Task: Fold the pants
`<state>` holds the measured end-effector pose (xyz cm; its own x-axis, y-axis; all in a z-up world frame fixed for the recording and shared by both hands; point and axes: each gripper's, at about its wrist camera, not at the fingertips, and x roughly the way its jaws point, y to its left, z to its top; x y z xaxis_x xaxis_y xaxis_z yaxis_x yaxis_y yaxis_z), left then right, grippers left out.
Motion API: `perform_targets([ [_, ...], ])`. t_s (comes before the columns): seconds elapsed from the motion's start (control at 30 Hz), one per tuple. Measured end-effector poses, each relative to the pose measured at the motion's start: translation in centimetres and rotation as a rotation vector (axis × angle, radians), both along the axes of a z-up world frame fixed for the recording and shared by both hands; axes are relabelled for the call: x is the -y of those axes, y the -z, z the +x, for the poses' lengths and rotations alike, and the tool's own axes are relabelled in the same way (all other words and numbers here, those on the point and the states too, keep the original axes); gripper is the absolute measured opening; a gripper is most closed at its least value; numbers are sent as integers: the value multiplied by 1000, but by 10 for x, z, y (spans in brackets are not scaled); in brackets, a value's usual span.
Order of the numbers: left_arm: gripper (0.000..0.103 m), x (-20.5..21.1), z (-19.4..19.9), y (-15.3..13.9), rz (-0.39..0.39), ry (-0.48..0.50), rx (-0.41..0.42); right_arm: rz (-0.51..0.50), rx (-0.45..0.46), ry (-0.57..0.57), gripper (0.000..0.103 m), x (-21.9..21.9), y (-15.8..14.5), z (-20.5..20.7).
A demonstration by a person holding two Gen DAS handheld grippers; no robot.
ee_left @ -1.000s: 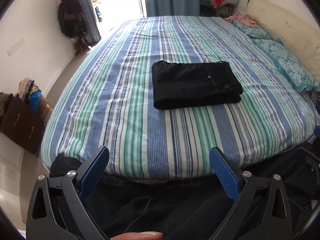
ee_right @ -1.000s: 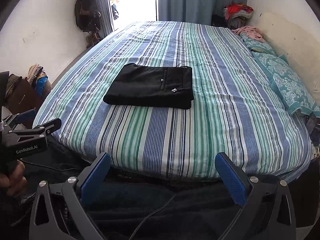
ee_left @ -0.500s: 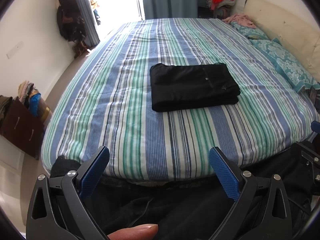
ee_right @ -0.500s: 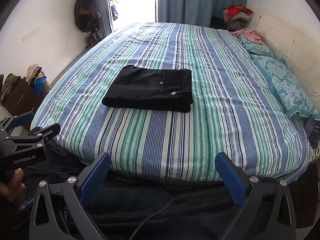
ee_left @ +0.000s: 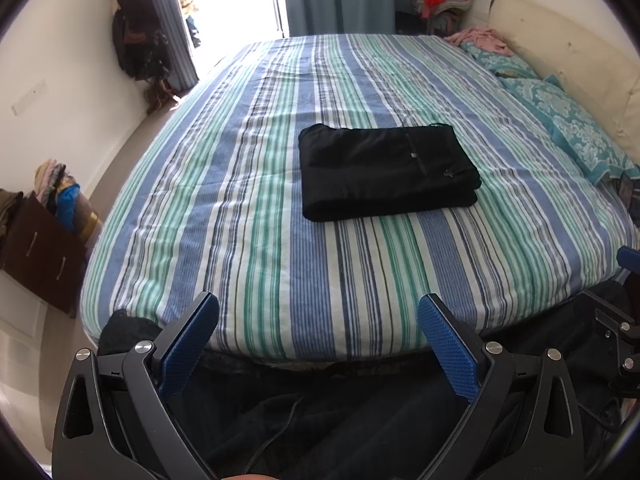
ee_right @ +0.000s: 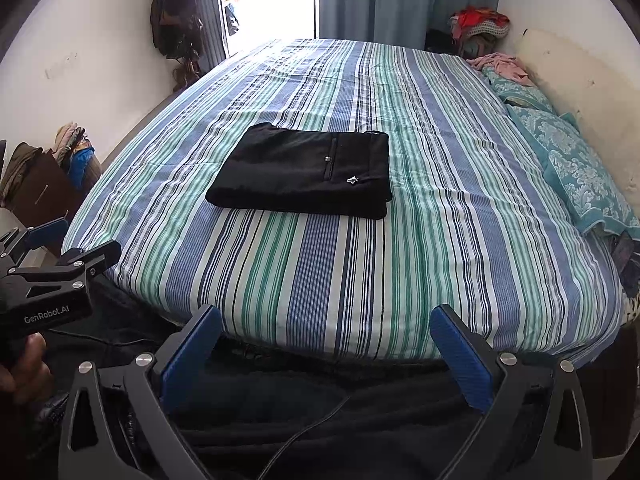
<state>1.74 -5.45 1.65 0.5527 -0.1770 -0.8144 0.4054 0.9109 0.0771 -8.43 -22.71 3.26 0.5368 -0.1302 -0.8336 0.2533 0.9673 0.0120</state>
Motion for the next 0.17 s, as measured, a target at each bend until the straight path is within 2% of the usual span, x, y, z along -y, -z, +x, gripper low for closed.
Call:
perform_targets([
  [0.17, 100, 1, -1, -1, -1, 5, 6, 1, 2, 1, 103, 0, 1, 1],
])
